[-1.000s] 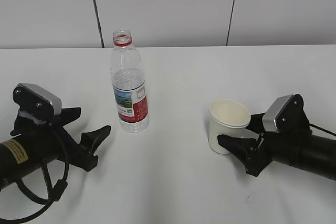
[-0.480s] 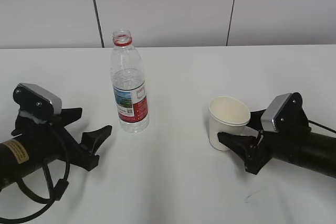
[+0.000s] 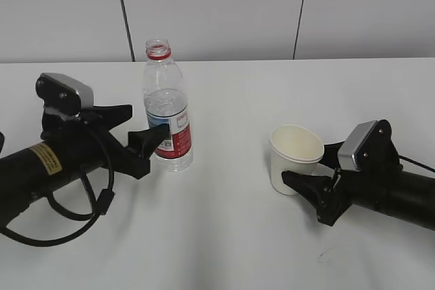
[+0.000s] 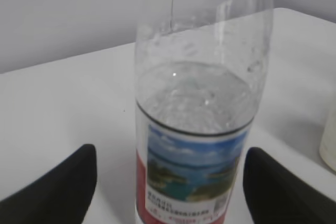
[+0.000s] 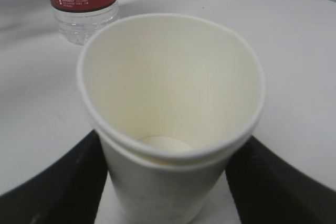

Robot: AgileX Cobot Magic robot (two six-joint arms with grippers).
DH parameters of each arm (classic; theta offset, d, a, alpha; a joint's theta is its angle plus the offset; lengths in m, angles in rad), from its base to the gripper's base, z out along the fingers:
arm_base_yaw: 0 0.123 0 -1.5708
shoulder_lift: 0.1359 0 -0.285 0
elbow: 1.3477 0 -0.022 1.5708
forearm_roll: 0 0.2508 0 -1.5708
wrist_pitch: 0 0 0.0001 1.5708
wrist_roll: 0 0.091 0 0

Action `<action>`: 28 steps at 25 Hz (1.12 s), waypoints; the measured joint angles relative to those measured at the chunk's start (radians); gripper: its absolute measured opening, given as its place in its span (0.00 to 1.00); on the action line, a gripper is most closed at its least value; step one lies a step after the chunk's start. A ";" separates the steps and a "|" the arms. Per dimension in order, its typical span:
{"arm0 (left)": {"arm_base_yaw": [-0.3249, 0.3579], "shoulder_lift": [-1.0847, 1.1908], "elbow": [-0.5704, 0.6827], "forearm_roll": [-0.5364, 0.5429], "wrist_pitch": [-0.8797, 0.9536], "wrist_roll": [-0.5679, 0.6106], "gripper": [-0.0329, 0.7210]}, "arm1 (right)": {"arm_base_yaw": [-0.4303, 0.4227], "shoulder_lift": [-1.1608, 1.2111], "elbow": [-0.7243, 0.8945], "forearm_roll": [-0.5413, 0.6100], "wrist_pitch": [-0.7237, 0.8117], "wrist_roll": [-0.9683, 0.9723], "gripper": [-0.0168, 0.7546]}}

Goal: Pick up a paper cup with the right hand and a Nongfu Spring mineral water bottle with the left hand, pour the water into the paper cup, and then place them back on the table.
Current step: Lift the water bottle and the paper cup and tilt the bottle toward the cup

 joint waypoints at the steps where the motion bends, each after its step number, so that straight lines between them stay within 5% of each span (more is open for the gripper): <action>1: 0.000 0.001 -0.017 0.006 0.005 -0.002 0.73 | 0.000 0.000 0.000 0.000 0.000 0.000 0.68; 10: 0.000 0.084 -0.116 0.111 0.032 -0.123 0.76 | 0.000 0.000 0.000 0.000 0.000 0.000 0.68; 23: 0.000 0.161 -0.203 0.126 0.043 -0.138 0.82 | 0.000 0.000 0.000 0.000 0.000 0.000 0.68; 28: 0.000 0.161 -0.203 0.129 0.039 -0.138 0.70 | 0.000 0.000 0.000 0.000 0.000 0.000 0.68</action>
